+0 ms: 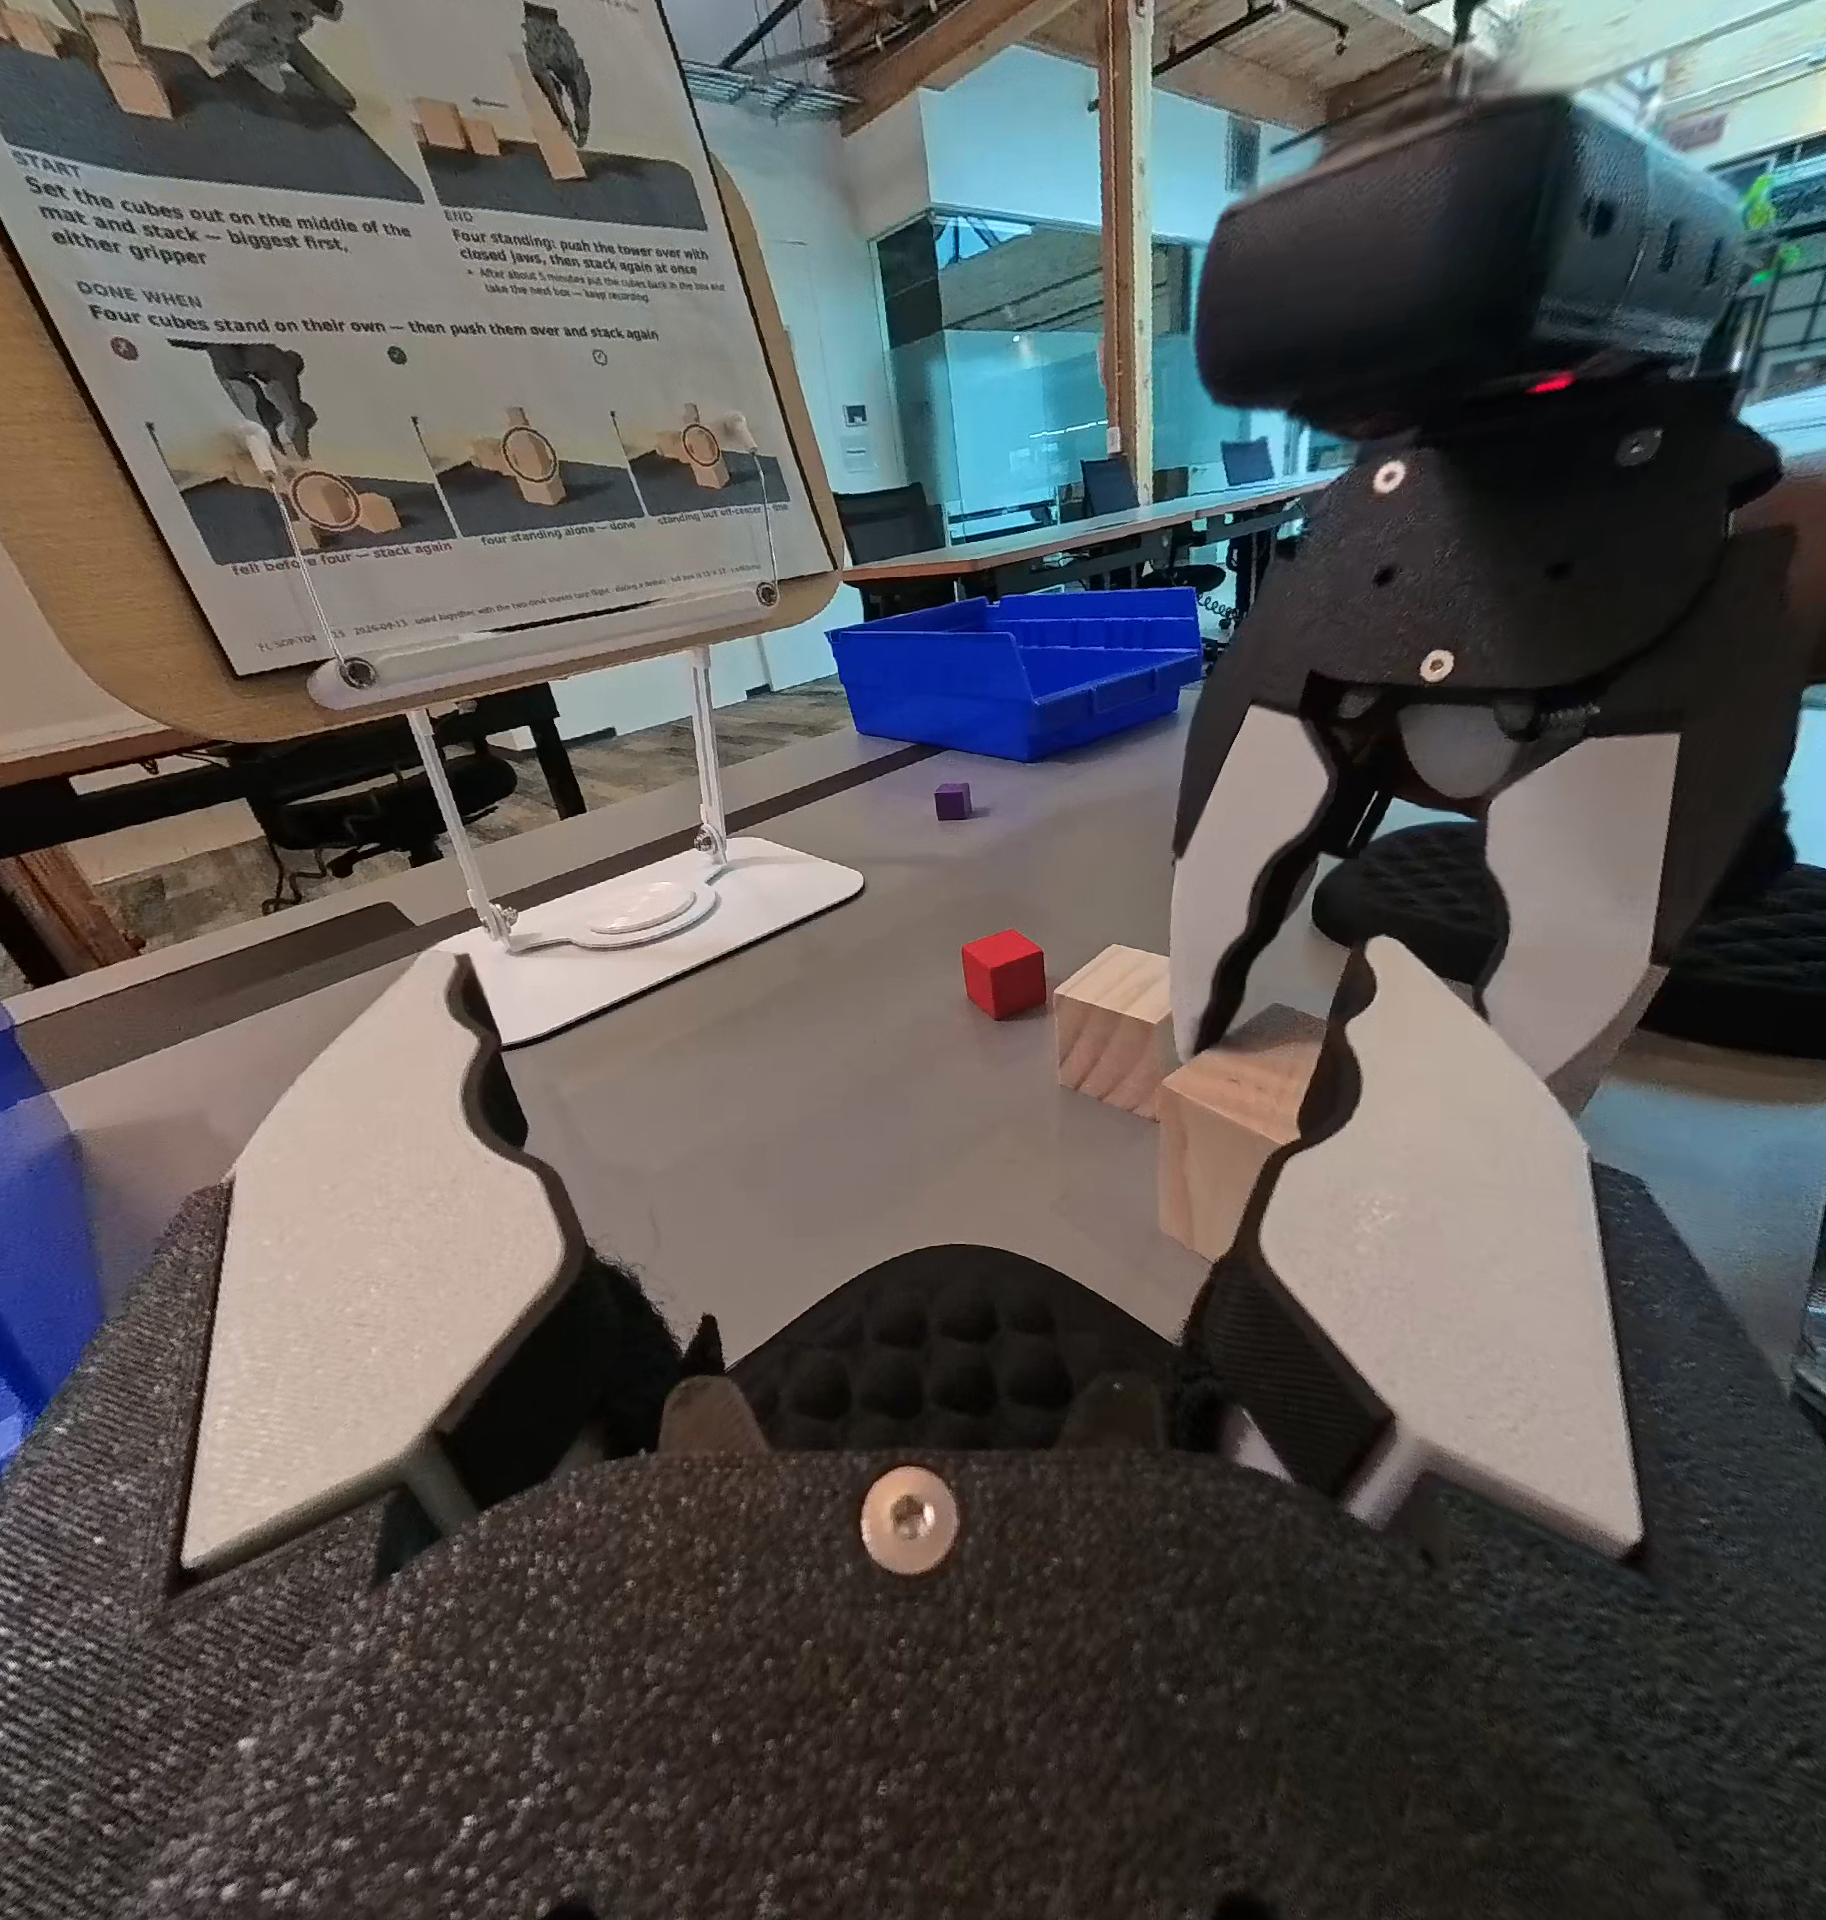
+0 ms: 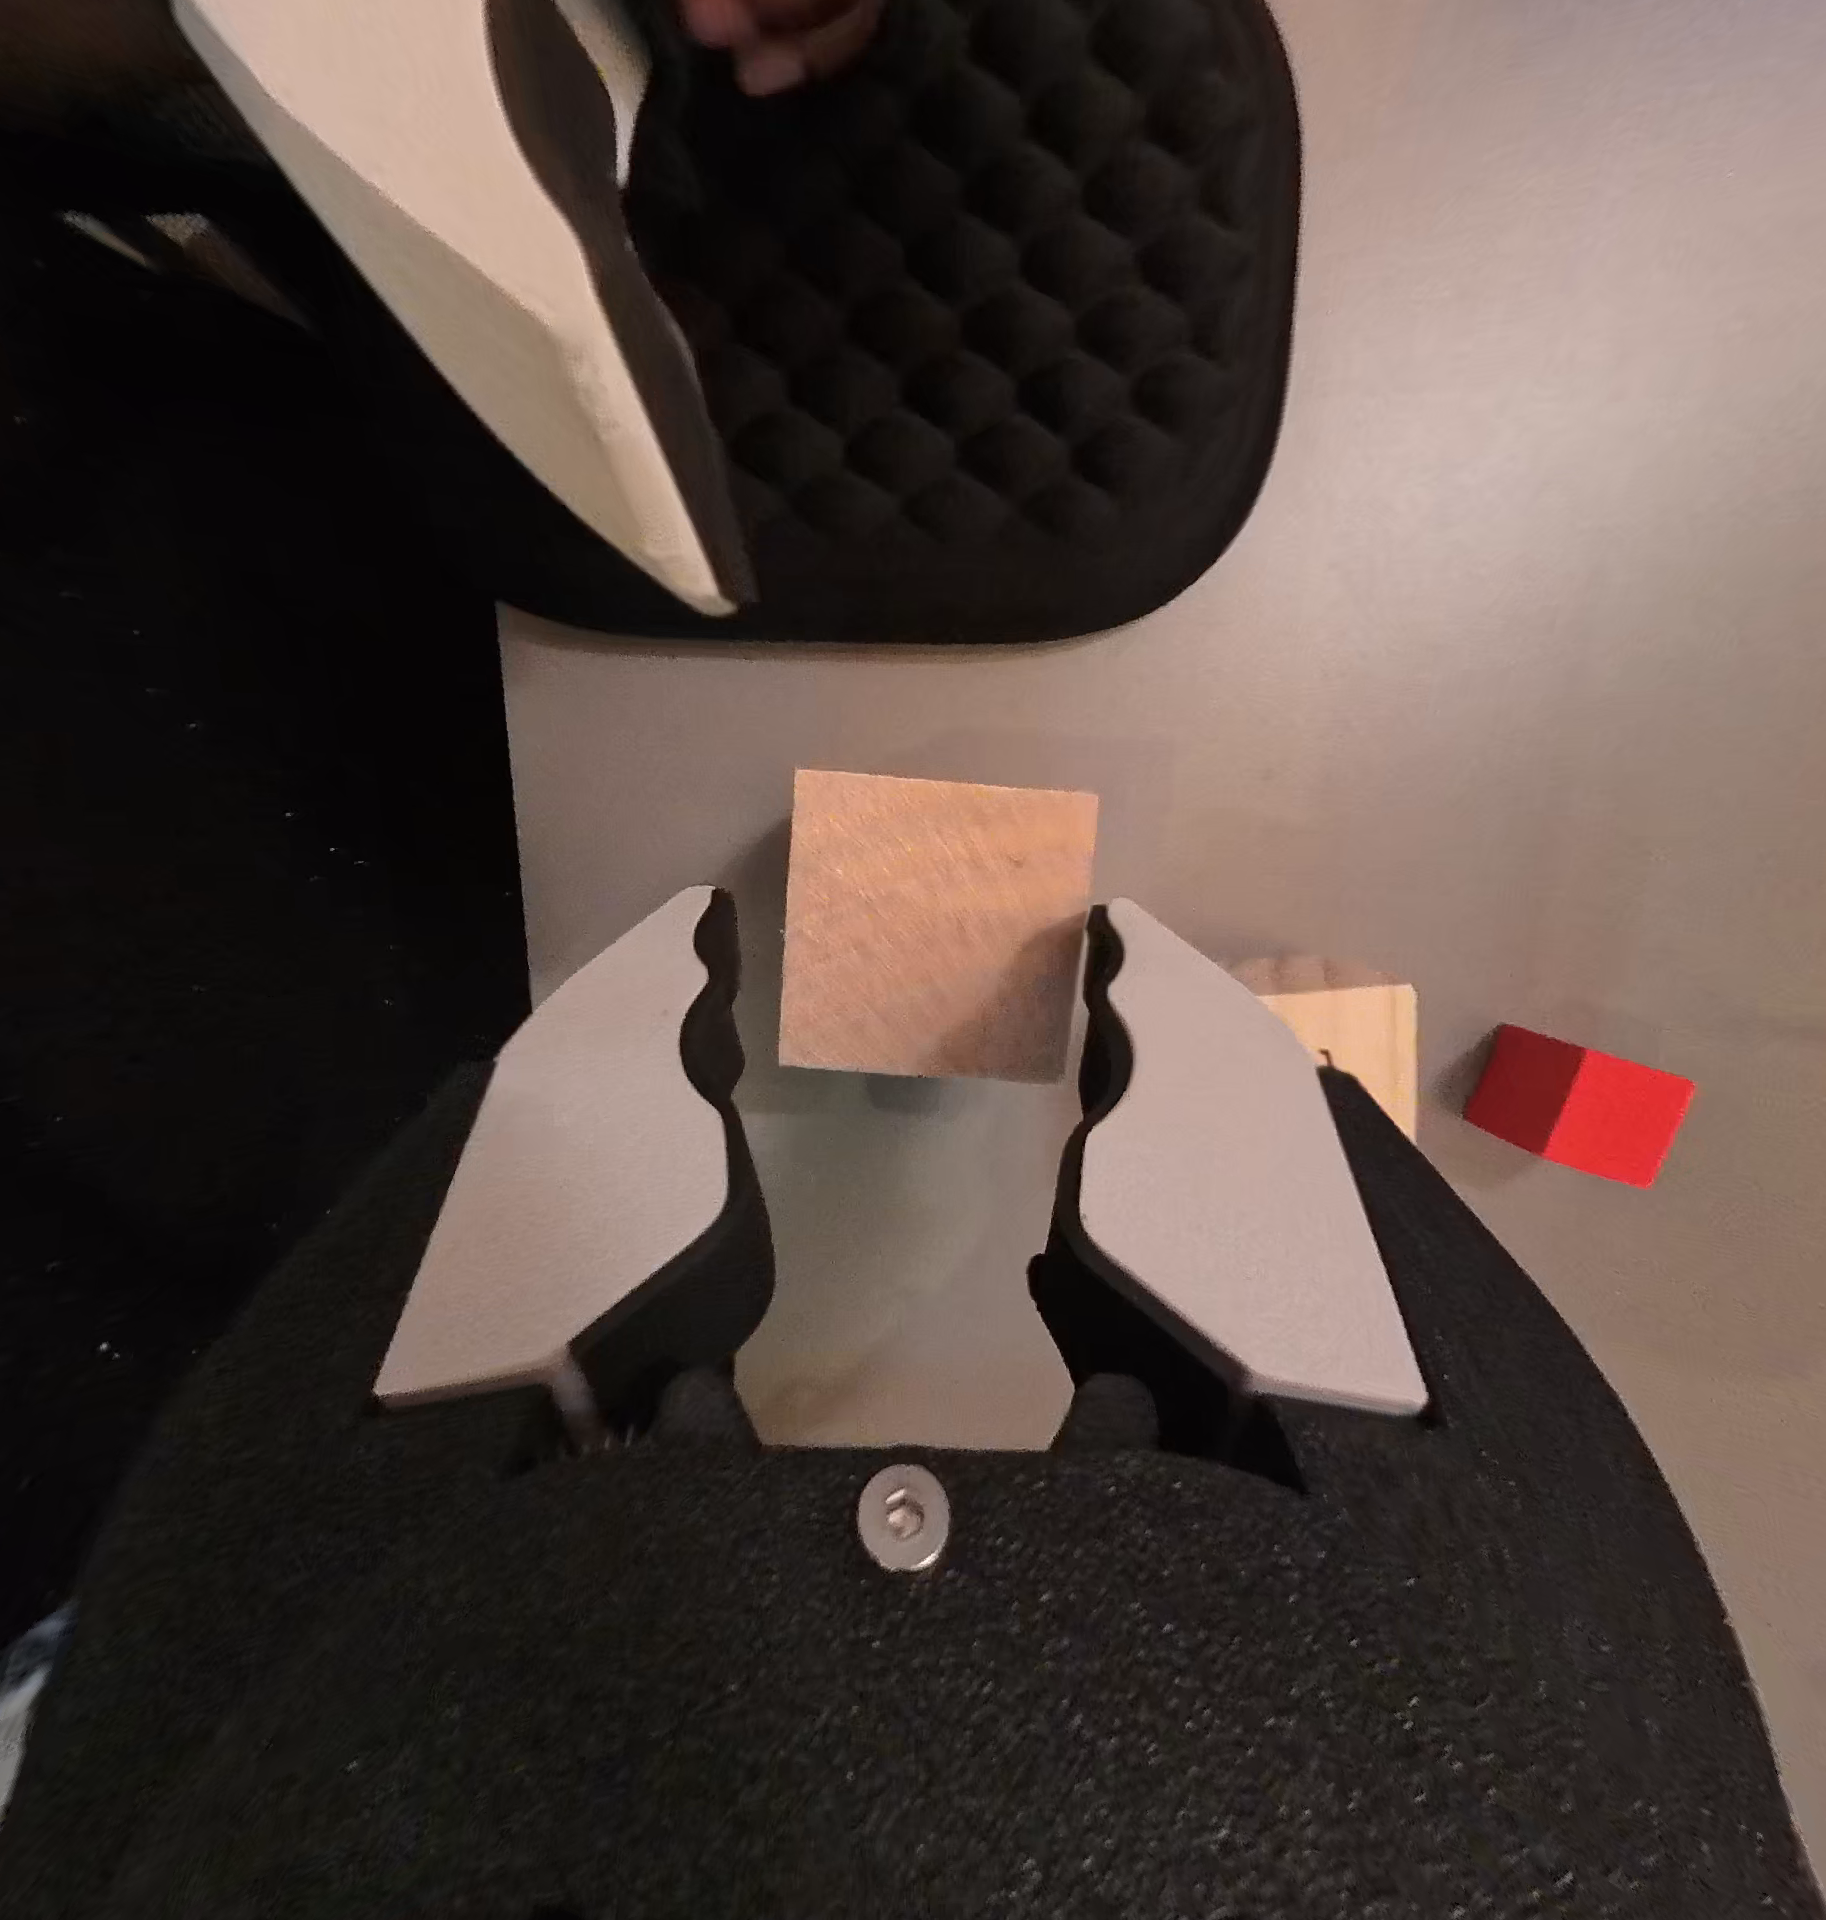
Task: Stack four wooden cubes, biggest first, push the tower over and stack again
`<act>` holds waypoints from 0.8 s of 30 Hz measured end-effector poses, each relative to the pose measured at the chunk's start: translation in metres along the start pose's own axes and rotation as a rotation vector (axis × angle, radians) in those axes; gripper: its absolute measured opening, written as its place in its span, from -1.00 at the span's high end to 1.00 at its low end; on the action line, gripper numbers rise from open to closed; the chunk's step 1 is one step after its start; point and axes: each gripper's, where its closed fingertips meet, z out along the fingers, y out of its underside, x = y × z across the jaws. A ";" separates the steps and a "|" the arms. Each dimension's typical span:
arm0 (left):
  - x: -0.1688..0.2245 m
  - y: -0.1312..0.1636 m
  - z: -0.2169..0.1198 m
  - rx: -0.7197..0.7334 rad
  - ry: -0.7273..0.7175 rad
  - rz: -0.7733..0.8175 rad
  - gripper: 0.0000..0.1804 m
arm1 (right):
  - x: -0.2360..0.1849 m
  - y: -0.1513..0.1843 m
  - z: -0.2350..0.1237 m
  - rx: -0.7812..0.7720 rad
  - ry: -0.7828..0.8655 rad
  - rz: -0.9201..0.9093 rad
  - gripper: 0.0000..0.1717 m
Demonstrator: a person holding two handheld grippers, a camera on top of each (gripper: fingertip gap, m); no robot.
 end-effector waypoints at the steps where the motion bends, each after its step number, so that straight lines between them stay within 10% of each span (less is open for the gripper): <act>1: 0.000 0.000 0.000 0.001 -0.001 0.004 -0.61 | 0.000 0.001 0.003 -0.015 -0.005 -0.007 0.27; 24: 0.000 0.004 0.002 -0.027 -0.025 0.039 -0.60 | 0.109 -0.054 0.017 0.083 0.148 0.350 0.34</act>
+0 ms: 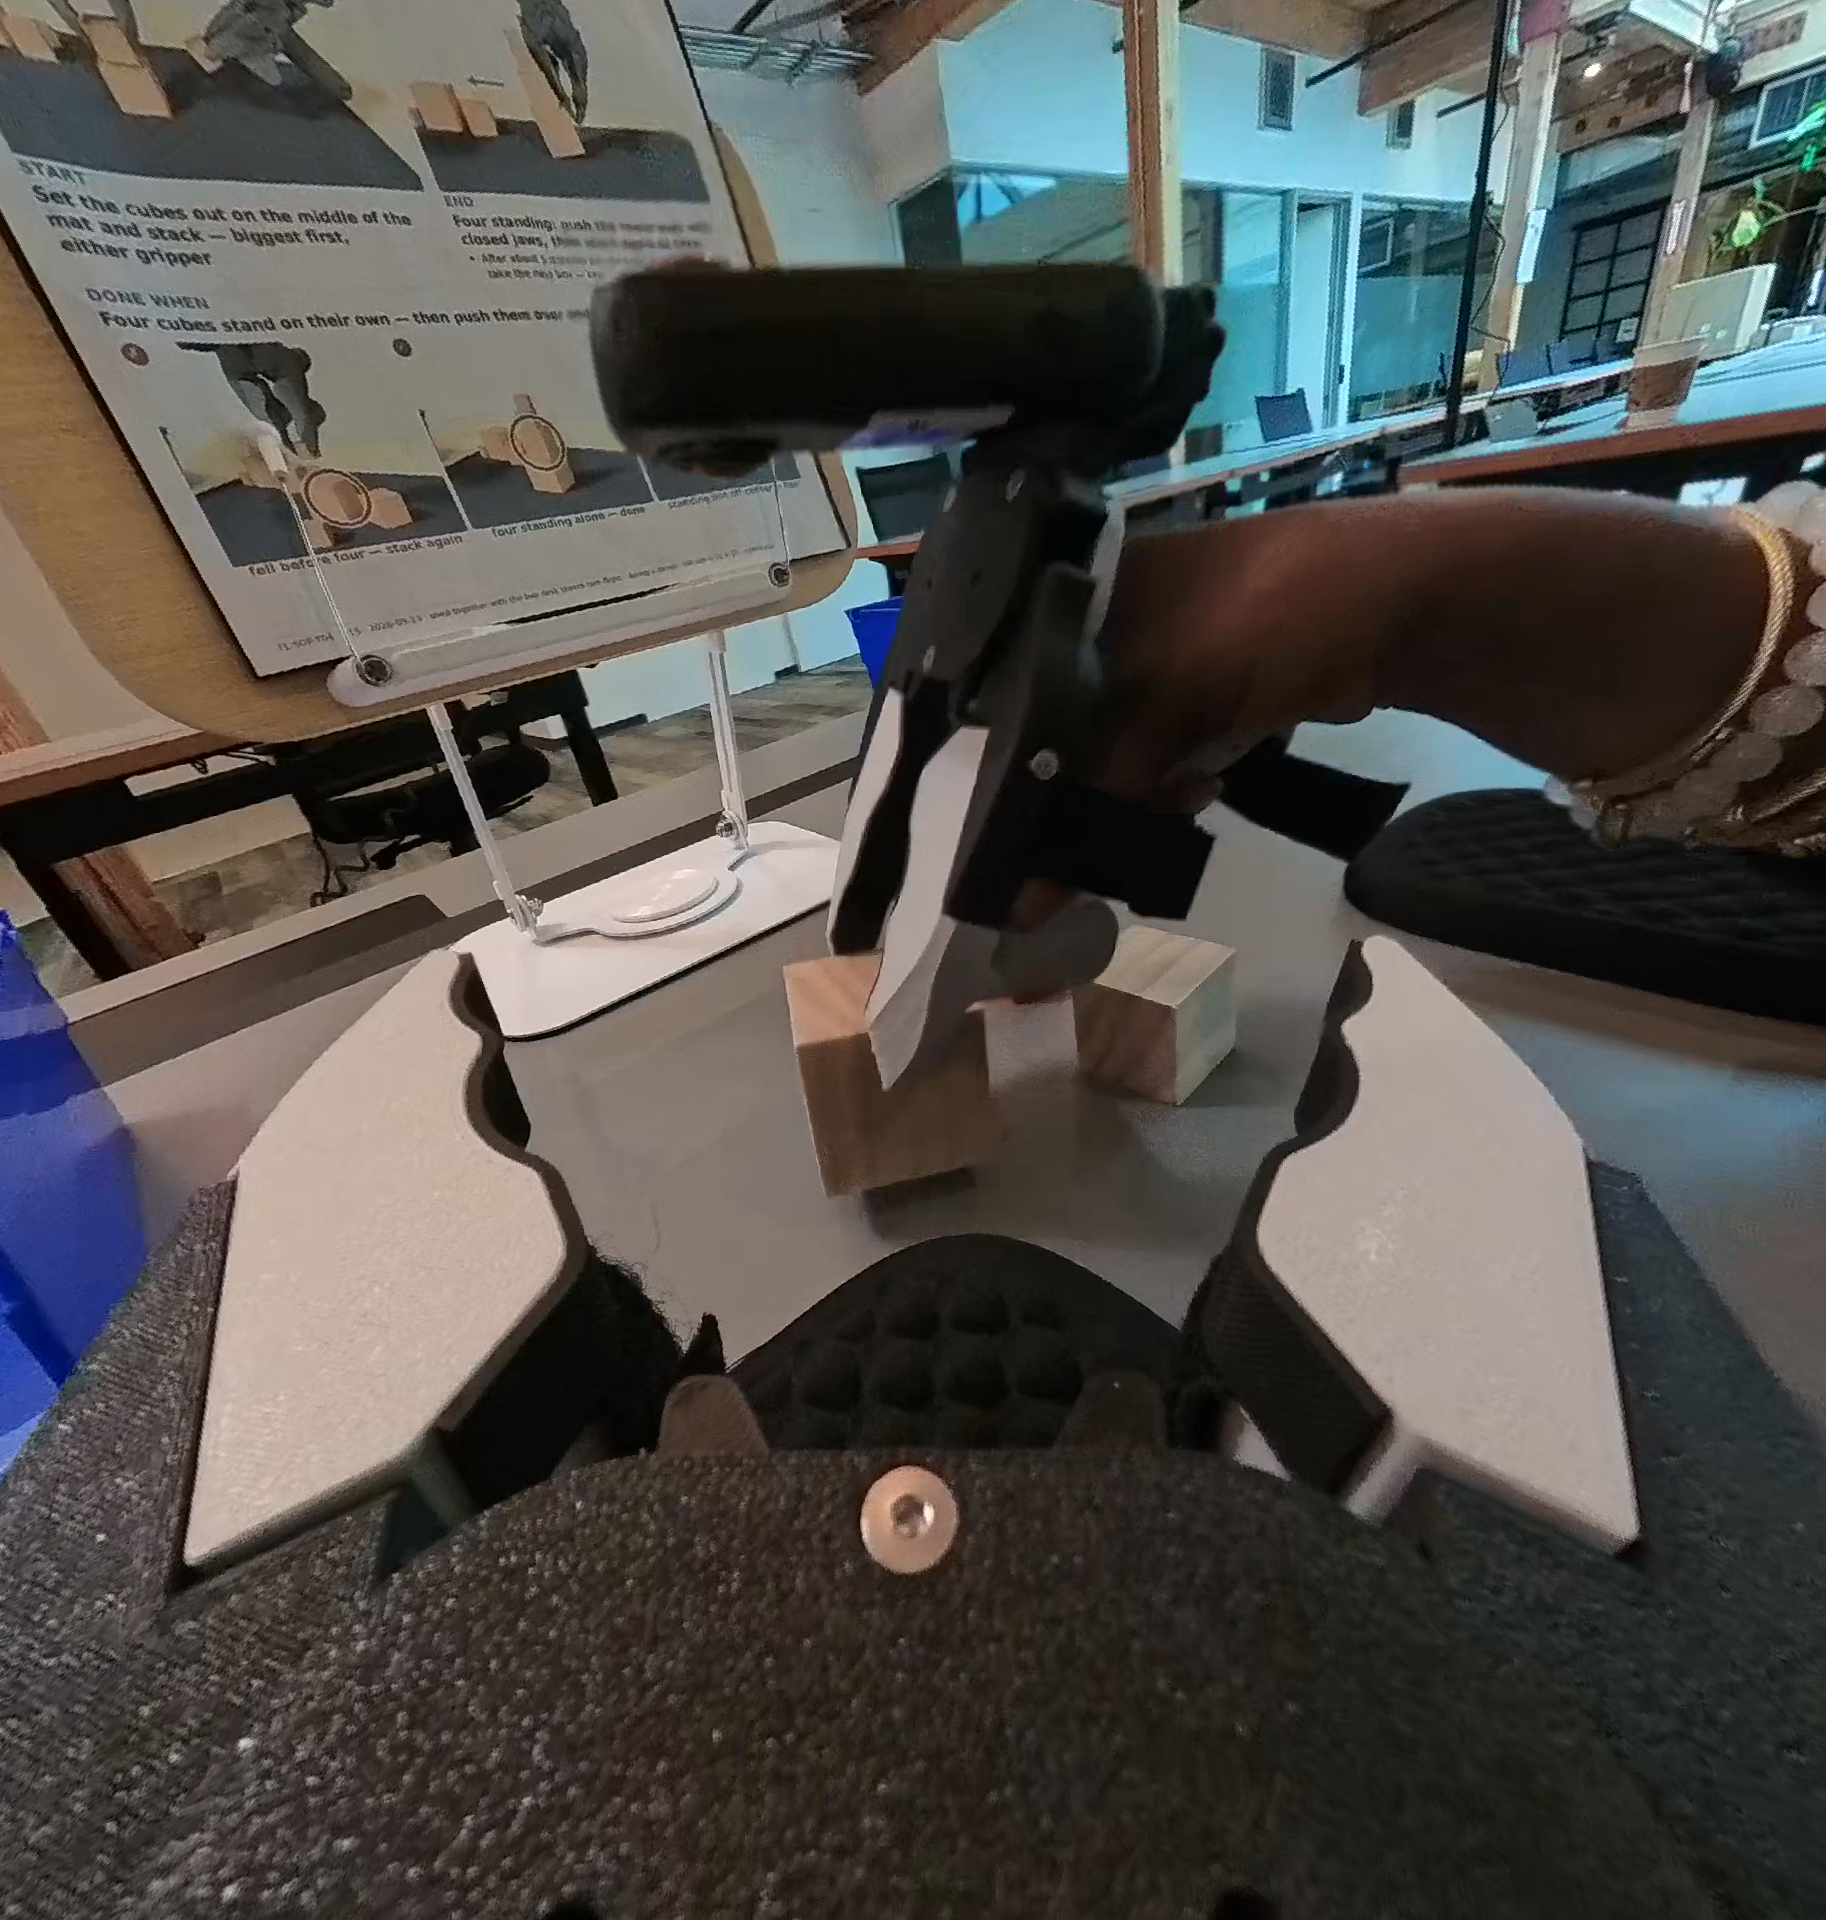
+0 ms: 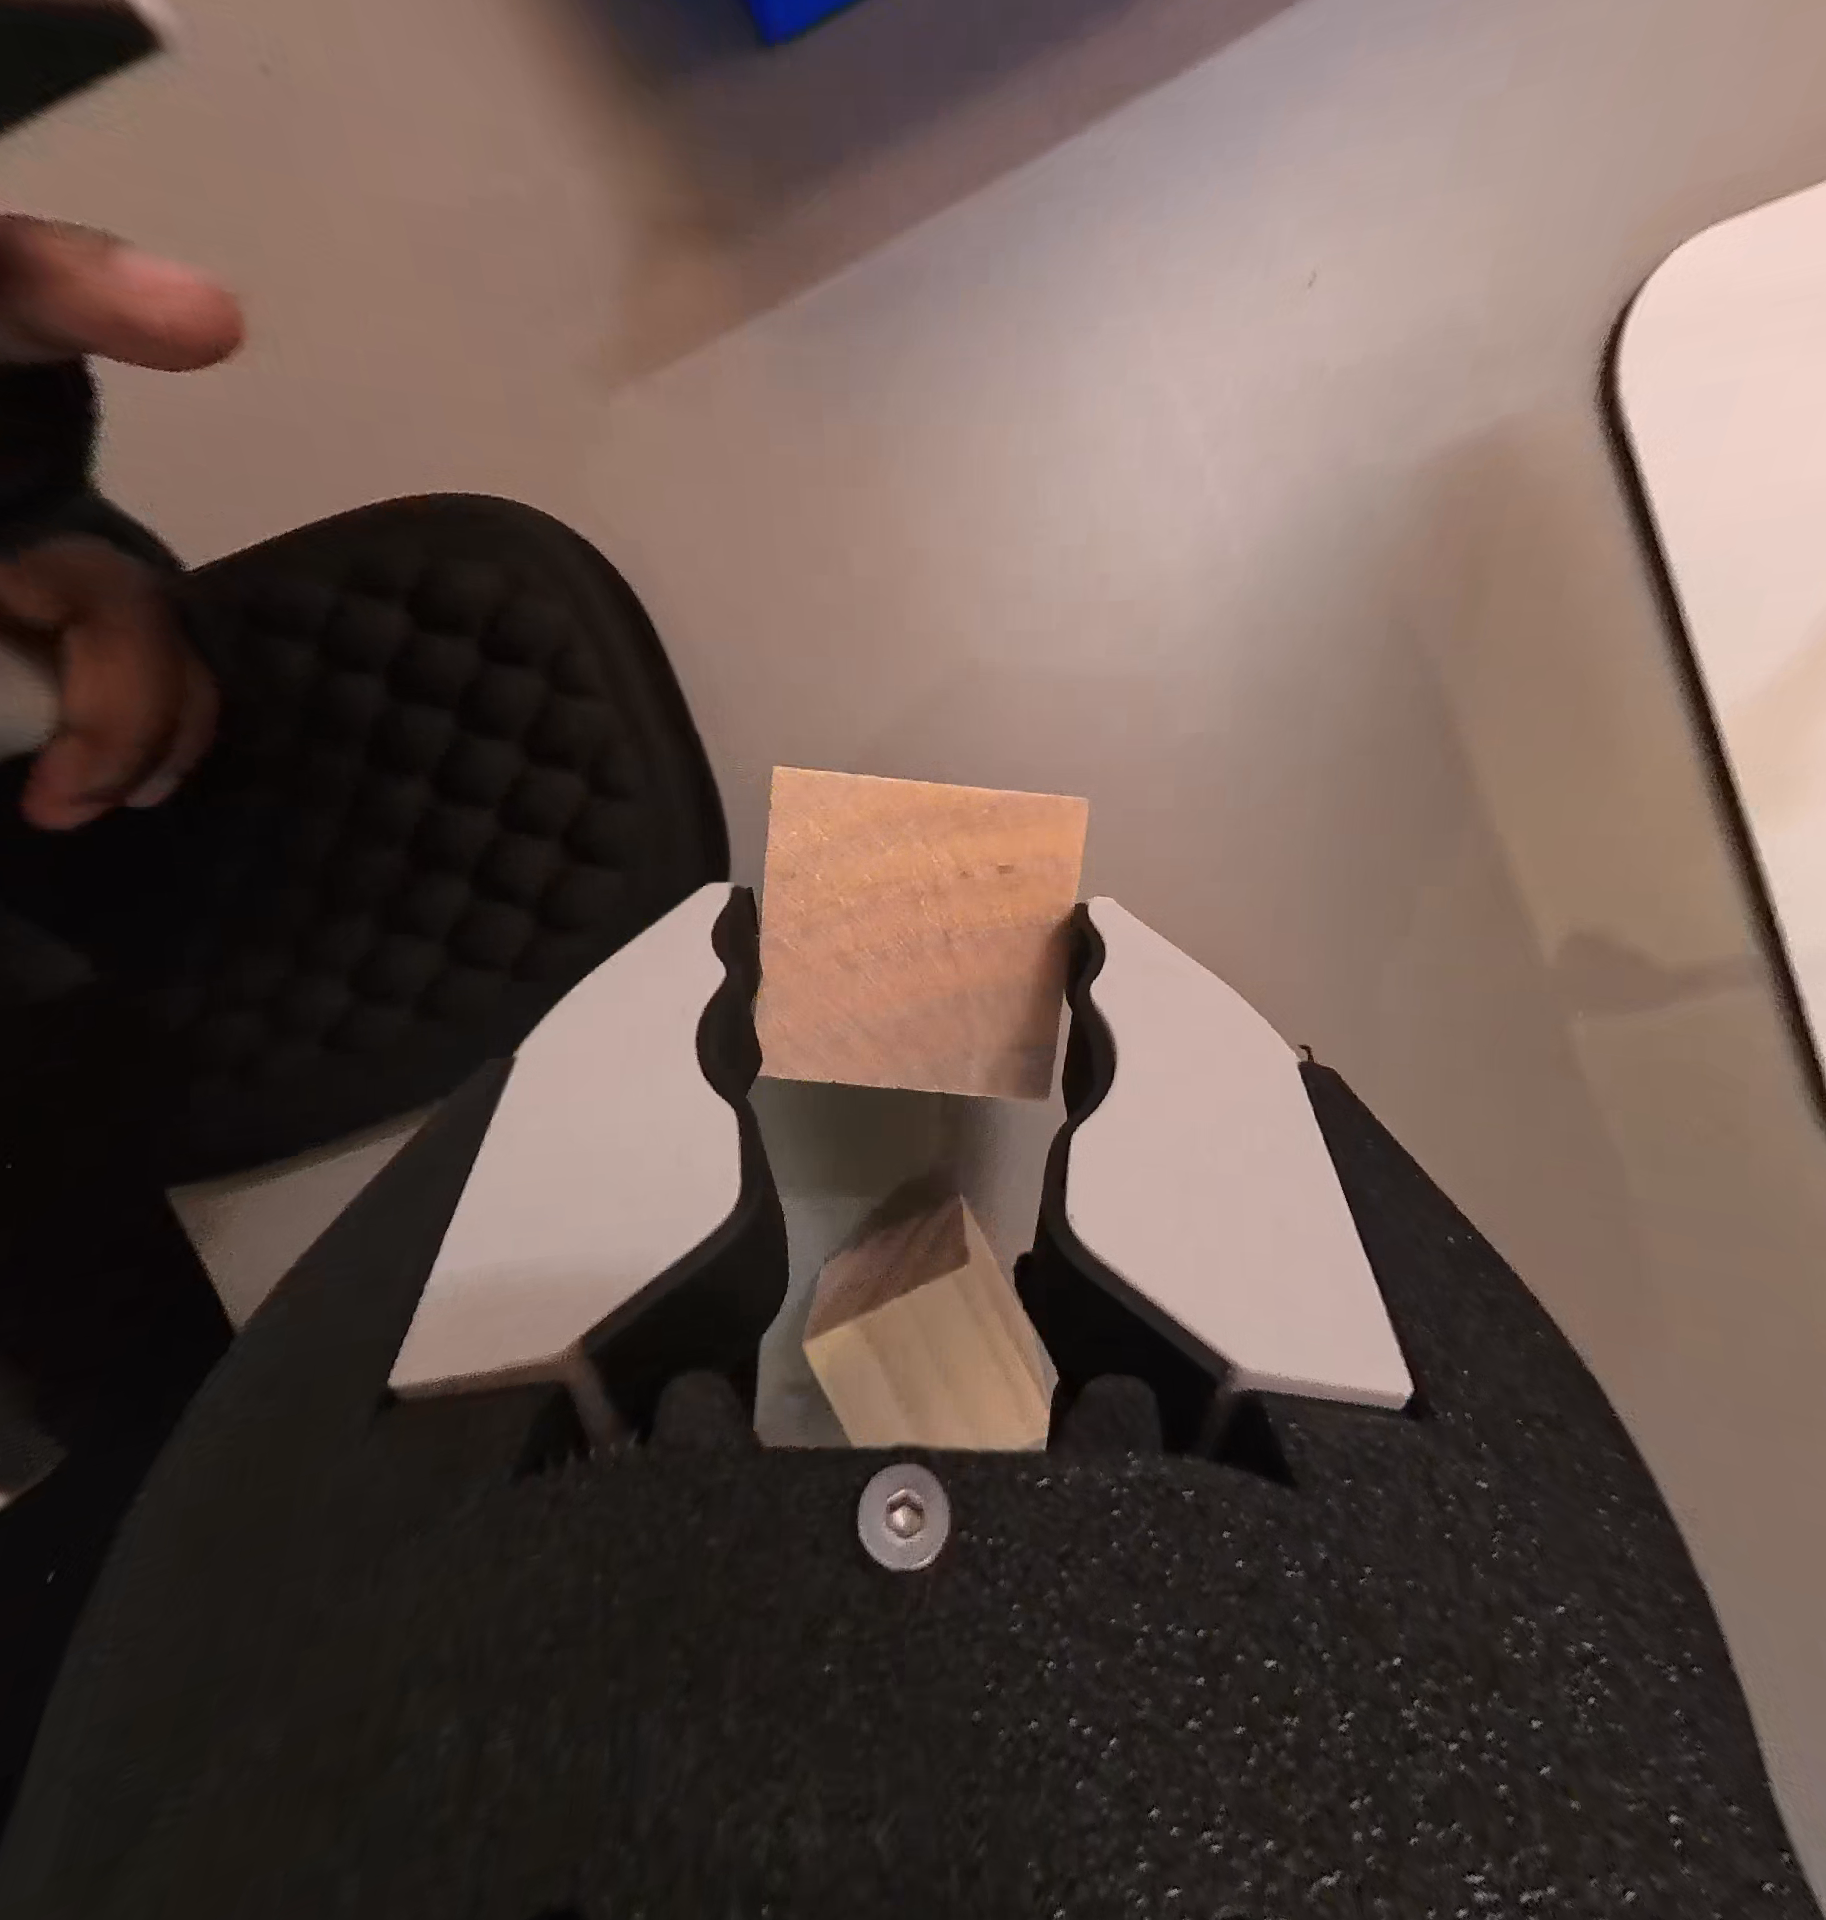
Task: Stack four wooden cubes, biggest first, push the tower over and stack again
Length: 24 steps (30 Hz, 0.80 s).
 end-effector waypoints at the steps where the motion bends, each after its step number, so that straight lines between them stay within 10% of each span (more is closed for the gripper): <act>1: 0.001 0.000 0.000 -0.004 0.001 0.008 -0.60 | 0.002 0.001 0.004 -0.008 0.006 0.007 0.34; 14: 0.000 -0.001 0.000 0.007 0.005 -0.006 -0.58 | -0.012 -0.005 -0.030 0.148 -0.065 -0.198 -0.03; 18: -0.002 -0.004 -0.003 0.031 0.005 -0.026 -0.56 | -0.028 0.049 -0.061 0.090 -0.132 -0.551 0.11; 24: -0.005 -0.006 -0.005 0.049 -0.002 -0.055 -0.55 | -0.016 0.090 -0.056 -0.005 -0.179 -0.471 0.11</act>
